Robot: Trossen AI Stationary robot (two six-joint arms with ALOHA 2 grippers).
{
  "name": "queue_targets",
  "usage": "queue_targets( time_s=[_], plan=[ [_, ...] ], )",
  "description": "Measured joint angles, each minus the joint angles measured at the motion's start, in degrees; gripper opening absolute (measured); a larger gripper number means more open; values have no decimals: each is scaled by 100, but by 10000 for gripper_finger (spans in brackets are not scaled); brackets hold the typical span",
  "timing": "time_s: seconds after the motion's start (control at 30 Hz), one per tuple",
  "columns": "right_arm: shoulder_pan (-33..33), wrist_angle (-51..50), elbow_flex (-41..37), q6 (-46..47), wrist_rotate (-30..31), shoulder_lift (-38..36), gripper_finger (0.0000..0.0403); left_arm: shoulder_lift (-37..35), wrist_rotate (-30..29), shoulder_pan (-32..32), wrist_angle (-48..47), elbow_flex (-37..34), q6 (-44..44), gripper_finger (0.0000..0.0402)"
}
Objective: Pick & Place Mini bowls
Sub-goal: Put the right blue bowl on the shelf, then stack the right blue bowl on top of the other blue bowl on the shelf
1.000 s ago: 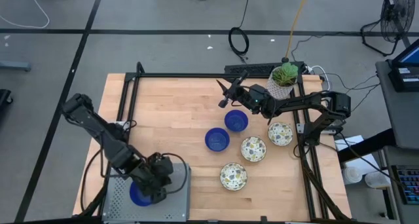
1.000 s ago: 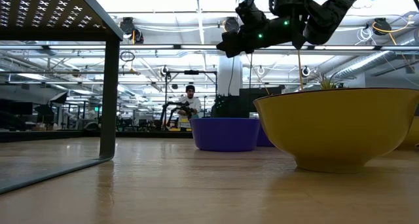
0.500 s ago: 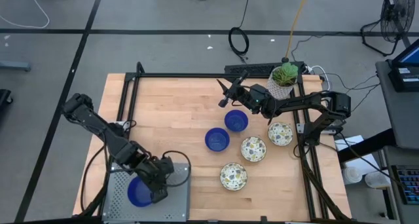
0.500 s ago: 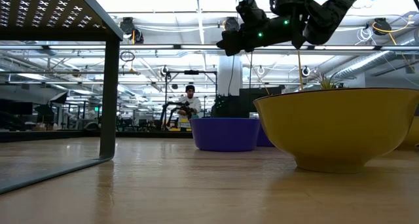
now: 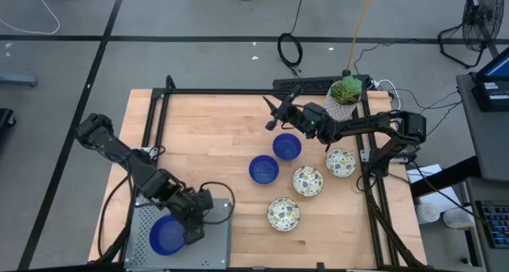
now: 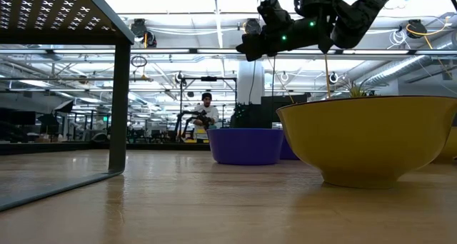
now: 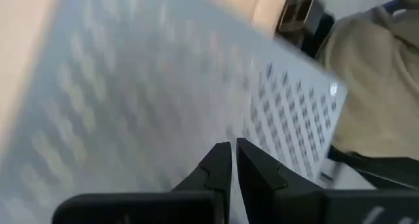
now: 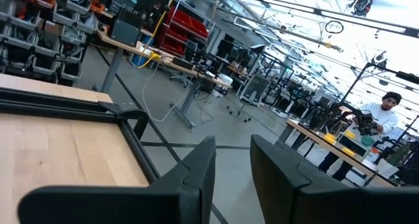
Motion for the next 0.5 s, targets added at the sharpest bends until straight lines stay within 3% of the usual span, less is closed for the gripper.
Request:
queue_targets(
  time_s=[0.1, 0.27, 0.37, 0.5],
  plan=[
    [125, -104, 0, -21, -4, -80, 86, 0, -702, 162, 70, 1, 1114, 26],
    [400, -561, 0, -28, -3, -366, 86, 0, -2399, 486, 257, 2, 3486, 26],
    [538, -1311, 0, 149, 2, -688, 86, -3, -3422, 785, 456, 2, 4205, 26],
    [618, -2720, 0, 639, -4, -1176, 86, -4, -3683, 1272, 521, 2, 4894, 26]
  ],
)
